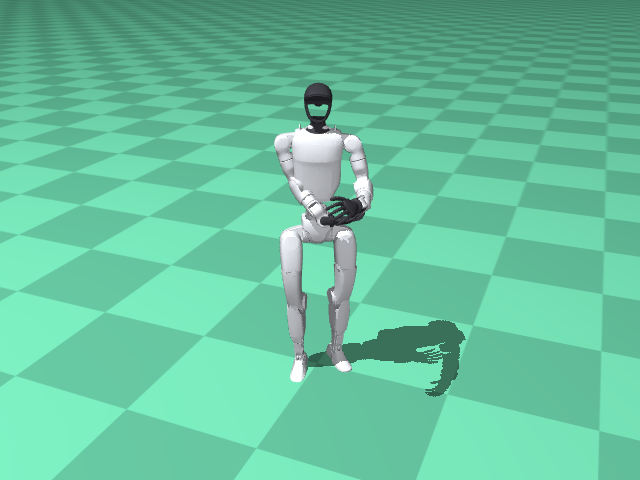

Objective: Upper body actions

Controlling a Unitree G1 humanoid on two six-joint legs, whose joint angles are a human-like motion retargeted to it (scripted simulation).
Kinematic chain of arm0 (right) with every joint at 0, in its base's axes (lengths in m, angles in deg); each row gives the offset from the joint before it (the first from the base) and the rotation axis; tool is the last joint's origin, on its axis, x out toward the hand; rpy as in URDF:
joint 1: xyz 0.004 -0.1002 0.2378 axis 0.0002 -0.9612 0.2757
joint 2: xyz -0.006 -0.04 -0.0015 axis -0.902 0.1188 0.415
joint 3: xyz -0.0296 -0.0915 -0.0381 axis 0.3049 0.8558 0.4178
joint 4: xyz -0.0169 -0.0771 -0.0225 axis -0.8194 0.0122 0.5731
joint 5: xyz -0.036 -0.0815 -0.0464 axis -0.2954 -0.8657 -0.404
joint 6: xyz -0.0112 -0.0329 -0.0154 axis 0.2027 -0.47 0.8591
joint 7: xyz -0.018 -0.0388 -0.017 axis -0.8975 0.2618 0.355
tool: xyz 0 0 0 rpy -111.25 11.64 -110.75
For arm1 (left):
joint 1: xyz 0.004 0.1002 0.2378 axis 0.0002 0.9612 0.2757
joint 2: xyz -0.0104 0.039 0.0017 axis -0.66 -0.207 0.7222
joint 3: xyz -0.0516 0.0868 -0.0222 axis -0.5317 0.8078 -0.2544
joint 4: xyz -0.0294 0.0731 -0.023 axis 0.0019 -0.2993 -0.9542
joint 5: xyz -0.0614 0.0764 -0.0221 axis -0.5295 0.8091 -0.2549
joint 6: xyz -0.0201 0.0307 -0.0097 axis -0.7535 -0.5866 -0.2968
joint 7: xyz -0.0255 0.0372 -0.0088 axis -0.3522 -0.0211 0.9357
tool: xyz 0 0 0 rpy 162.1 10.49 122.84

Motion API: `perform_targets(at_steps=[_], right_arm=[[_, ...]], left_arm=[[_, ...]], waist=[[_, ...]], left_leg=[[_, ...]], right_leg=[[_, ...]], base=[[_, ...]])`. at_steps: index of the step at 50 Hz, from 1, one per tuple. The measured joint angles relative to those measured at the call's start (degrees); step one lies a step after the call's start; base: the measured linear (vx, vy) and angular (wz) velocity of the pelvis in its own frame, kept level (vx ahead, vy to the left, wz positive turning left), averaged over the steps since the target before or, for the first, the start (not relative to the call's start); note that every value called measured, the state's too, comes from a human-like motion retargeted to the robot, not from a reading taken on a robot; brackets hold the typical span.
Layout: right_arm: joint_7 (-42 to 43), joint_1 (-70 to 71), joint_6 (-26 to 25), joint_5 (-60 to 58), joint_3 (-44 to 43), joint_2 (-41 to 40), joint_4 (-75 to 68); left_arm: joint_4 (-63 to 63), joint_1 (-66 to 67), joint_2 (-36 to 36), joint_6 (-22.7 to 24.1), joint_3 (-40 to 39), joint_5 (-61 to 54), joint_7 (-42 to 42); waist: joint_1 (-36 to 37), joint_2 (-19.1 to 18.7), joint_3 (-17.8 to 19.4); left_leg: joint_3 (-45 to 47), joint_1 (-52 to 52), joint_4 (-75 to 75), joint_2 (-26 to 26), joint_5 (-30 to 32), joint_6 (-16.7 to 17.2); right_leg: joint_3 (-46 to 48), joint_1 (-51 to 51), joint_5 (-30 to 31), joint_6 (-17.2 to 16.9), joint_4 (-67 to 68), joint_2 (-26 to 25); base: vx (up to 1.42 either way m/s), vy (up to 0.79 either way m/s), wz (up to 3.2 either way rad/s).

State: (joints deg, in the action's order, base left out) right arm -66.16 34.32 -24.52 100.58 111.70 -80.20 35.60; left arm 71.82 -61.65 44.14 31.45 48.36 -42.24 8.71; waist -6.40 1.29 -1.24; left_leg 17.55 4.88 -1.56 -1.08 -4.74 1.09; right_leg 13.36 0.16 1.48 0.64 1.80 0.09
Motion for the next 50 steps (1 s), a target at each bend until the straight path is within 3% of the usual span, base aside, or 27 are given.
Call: perform_targets(at_steps=[9, 18, 22, 28, 30, 37, 40, 45, 50], right_arm=[[-11.78, 2.16, 1.24, -15.79, -1.68, 0.86, -0.02], [-18.53, -0.97, 5.14, -23.19, -5.49, 3.93, 3.35], [-13.70, -3.17, 13.23, -24.65, -8.93, 8.19, 7.96], [13.00, -6.33, 36.81, -25.85, -12.99, 15.33, 11.80], [16.90, -7.27, 40.00, -25.61, -13.62, 15.82, 10.91], [14.73, -6.32, 42.29, -28.73, -10.81, 15.80, 10.17], [18.27, -6.04, 43.44, -32.29, -10.30, 16.04, 10.15], [18.97, -6.06, 43.59, -29.86, -11.53, 16.03, 8.15], [18.11, -6.31, 43.60, -30.83, -12.95, 15.81, 6.23]], left_arm=[[-3.24, 0.05, 1.92, 1.14, -2.27, -0.56, -5.22], [-8.84, 1.77, 4.32, -1.91, -9.90, -6.23, -3.89], [-9.83, 4.36, 2.71, -4.39, -14.15, -7.60, -2.63], [-12.77, 9.27, 4.21, -8.02, -15.62, -12.02, -4.67], [-14.93, 10.58, 6.20, -8.25, -14.45, -14.48, -3.70], [-22.60, 12.06, 14.85, -7.68, -8.30, -16.06, -2.93], [-27.32, 10.82, 19.12, -8.90, -8.62, -13.79, -12.36], [-29.02, 8.90, 16.74, -7.06, -6.49, -16.41, -4.36], [-29.61, 8.90, 15.80, -8.38, -6.42, -14.12, -1.44]], waist=[[-0.12, -0.41, 0.67], [-1.18, -0.88, 1.41], [-2.15, -1.43, 1.53], [-3.40, -2.20, 1.87], [-3.52, -2.39, 1.92], [-2.36, -1.77, 3.38], [-1.61, -0.19, 4.87], [-0.91, 1.42, 5.86], [0.73, 1.35, 5.45]], left_leg=[[0.20, 0.22, 0.03, -0.34, -0.01, 0.24], [0.53, 0.35, 0.22, -1.05, 0.14, 0.85], [0.44, 0.31, 0.41, -1.46, 0.31, 1.22], [-0.20, 0.07, 0.18, -1.96, 0.45, 1.78], [-0.39, -0.01, -0.13, -2.07, 0.42, 1.95], [-0.18, -1.49, -4.97, -2.18, 0.17, 2.59], [-1.42, -3.91, -10.08, -1.89, 1.57, 3.13], [-6.95, -9.67, -18.50, -0.17, 5.97, 4.02], [-11.39, -11.13, -17.35, 0.46, 2.97, 2.92]], right_leg=[[-0.42, 0.06, 0.05, 0.07, 0.10, -0.27], [-0.94, 0.36, 0.07, 0.35, 0.18, -0.86], [-0.93, 0.44, -0.18, 0.54, 0.22, -1.20], [-0.39, 0.22, -0.83, 0.94, 0.32, -1.60], [-0.23, 0.05, -1.04, 1.11, 0.35, -1.66], [-0.59, -0.67, -1.54, 1.78, 0.97, -0.76], [-0.15, -1.17, -1.71, 1.70, 1.18, 0.99], [2.24, -1.21, -1.75, 1.19, 1.04, 3.88], [2.59, -0.93, -1.54, 0.72, 0.73, 4.39]], base=[[0.01, 0.00, -0.01], [0.00, 0.00, 0.00], [0.00, 0.00, 0.00], [0.00, 0.00, 0.00], [-0.01, -0.03, 0.02], [-0.02, -0.03, 0.00], [-0.11, -0.04, 0.22], [-0.07, -0.02, 0.47], [0.04, 0.07, 0.09]])
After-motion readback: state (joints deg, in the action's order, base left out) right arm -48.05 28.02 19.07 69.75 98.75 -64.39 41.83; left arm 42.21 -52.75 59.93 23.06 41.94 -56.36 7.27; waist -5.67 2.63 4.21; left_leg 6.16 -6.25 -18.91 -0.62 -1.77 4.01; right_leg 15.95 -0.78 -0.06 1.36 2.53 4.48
